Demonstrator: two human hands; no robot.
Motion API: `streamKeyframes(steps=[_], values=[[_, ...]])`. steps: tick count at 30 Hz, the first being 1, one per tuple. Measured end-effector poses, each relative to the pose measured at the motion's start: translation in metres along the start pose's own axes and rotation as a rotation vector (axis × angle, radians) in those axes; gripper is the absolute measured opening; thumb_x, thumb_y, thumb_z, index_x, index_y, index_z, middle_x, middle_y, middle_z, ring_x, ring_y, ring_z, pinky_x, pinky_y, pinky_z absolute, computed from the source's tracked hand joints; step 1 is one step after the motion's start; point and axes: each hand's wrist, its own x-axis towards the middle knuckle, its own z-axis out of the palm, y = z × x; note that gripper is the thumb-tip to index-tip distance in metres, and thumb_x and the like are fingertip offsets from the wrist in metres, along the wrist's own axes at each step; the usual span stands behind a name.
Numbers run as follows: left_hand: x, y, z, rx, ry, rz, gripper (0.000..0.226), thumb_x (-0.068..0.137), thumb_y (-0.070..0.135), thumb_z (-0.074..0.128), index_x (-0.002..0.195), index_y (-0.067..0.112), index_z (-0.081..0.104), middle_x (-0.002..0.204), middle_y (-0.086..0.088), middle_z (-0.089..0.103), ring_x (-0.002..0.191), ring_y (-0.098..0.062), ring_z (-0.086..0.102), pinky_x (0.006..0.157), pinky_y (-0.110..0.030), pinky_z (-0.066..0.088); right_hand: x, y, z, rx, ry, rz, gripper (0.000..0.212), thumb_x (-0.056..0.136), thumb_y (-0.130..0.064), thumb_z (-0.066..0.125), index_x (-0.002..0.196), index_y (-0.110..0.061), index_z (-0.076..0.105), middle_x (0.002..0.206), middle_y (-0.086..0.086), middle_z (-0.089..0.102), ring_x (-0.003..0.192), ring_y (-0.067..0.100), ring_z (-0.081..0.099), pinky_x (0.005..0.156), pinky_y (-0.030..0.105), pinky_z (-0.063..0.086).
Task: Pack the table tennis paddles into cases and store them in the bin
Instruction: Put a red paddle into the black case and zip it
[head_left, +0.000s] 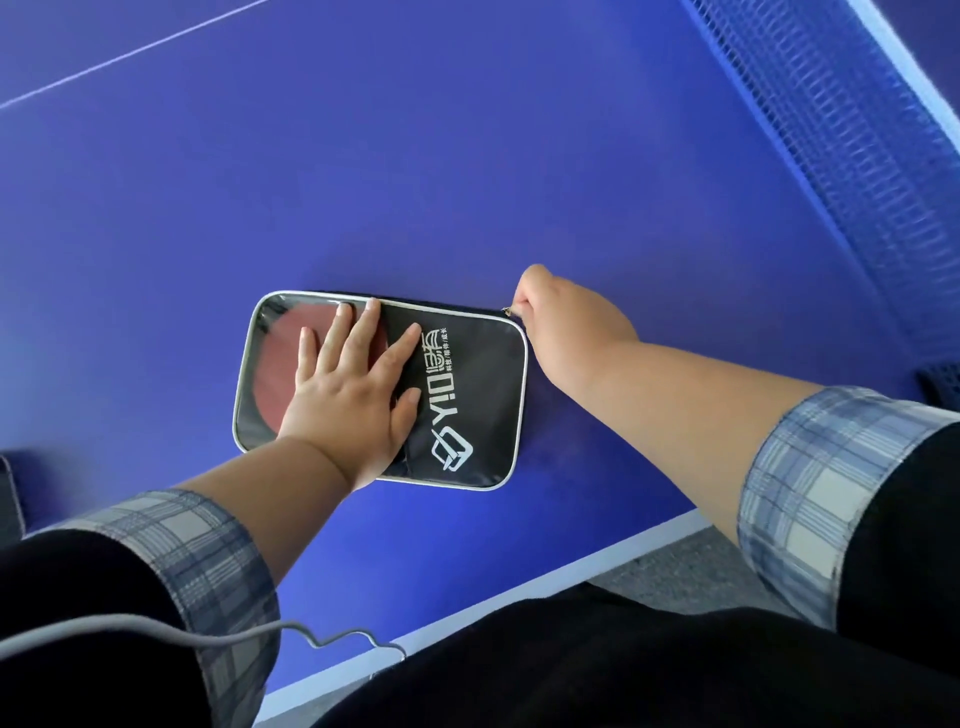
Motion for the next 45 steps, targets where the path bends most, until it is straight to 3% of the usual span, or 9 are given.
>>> streamKeyframes(steps=[17, 21, 25, 28, 30, 34, 40, 43, 45], values=[[0.001, -0.003, 0.000, -0.091, 0.013, -0.029, 0.062, 0.091, 0.058, 0.031, 0.150, 0.040, 0.023, 0.164, -0.002, 0.016, 0.151, -0.028, 0.007, 0.120, -0.057, 0.007, 0.052, -0.068, 0.005, -0.172, -0.070, -0.197, 0.013, 0.102, -0.025, 0.046, 0.090, -0.023, 0.050, 0.082, -0.004, 0.055, 0.076, 0.028, 0.053, 0.048, 0.033, 0.027], [0.006, -0.003, -0.007, -0.279, 0.047, -0.126, 0.066, 0.086, 0.061, 0.040, 0.146, 0.035, 0.033, 0.159, 0.007, 0.025, 0.146, -0.019, 0.015, 0.120, -0.046, 0.011, 0.025, -0.072, 0.009, 0.111, 0.055, 0.032, 0.032, 0.104, -0.026, 0.048, 0.136, -0.024, 0.050, 0.122, -0.003, 0.066, 0.108, 0.025, 0.061, 0.087, 0.041, 0.047], [0.047, -0.030, -0.028, -0.209, 0.039, -0.106, 0.067, 0.078, 0.075, 0.046, 0.135, 0.041, 0.044, 0.147, 0.005, 0.034, 0.133, -0.026, 0.029, 0.110, -0.047, 0.026, -0.010, -0.098, 0.026, 0.149, 0.243, 0.234, 0.064, 0.101, -0.028, 0.054, 0.157, -0.017, 0.026, 0.158, 0.004, 0.038, 0.145, 0.023, 0.035, 0.121, 0.053, 0.020], [0.081, -0.059, -0.041, -0.018, -0.102, 0.028, 0.062, 0.080, 0.082, 0.030, 0.108, 0.034, 0.058, 0.111, 0.004, 0.056, 0.114, -0.025, 0.048, 0.093, -0.043, 0.035, -0.033, -0.119, 0.050, 0.086, 0.174, 0.260, 0.073, 0.100, -0.037, 0.052, 0.160, -0.020, 0.014, 0.169, 0.004, 0.011, 0.155, 0.023, 0.007, 0.124, 0.053, 0.003], [0.084, -0.065, -0.039, -0.032, -0.184, 0.036, 0.059, 0.082, 0.081, 0.027, 0.092, 0.029, 0.052, 0.091, 0.006, 0.049, 0.098, -0.025, 0.051, 0.075, -0.040, 0.040, -0.038, -0.127, 0.065, 0.010, 0.140, 0.236, 0.077, 0.099, -0.044, 0.049, 0.161, -0.021, 0.010, 0.170, 0.004, 0.002, 0.156, 0.023, -0.001, 0.125, 0.053, 0.001], [0.071, -0.048, -0.030, -0.140, -0.179, -0.102, 0.059, 0.084, 0.080, 0.027, 0.088, 0.025, 0.049, 0.088, 0.004, 0.049, 0.089, -0.021, 0.046, 0.060, -0.038, 0.040, -0.031, -0.124, 0.074, -0.067, 0.145, 0.237, 0.074, 0.098, -0.052, 0.042, 0.160, -0.021, 0.016, 0.170, 0.006, 0.001, 0.156, 0.024, -0.005, 0.123, 0.056, 0.000], [0.061, -0.019, -0.022, -0.324, -0.287, -0.205, 0.060, 0.087, 0.075, 0.033, 0.106, 0.020, 0.047, 0.099, 0.002, 0.054, 0.082, -0.023, 0.062, 0.056, -0.035, 0.044, -0.030, -0.118, 0.081, -0.205, 0.177, 0.184, 0.072, 0.096, -0.050, 0.024, 0.160, -0.015, 0.019, 0.169, 0.008, 0.011, 0.156, 0.025, 0.002, 0.124, 0.057, 0.002], [0.073, -0.029, -0.026, -0.481, -0.290, -0.088, 0.049, 0.094, 0.064, 0.033, 0.105, 0.019, 0.048, 0.091, -0.001, 0.061, 0.079, -0.026, 0.064, 0.066, -0.041, 0.053, -0.036, -0.111, 0.085, -0.313, 0.184, 0.160, 0.081, 0.096, -0.054, 0.021, 0.160, -0.006, 0.006, 0.169, 0.013, 0.010, 0.157, 0.026, 0.004, 0.125, 0.055, 0.004], [0.088, -0.036, -0.030, -0.431, -0.270, 0.070, 0.034, 0.101, 0.047, 0.036, 0.119, 0.023, 0.053, 0.108, 0.000, 0.062, 0.093, -0.024, 0.062, 0.078, -0.043, 0.054, -0.036, -0.110, 0.087, -0.324, 0.194, 0.171, 0.086, 0.096, -0.058, 0.022, 0.159, -0.003, 0.002, 0.169, 0.014, 0.009, 0.156, 0.027, 0.004, 0.125, 0.054, 0.005]])
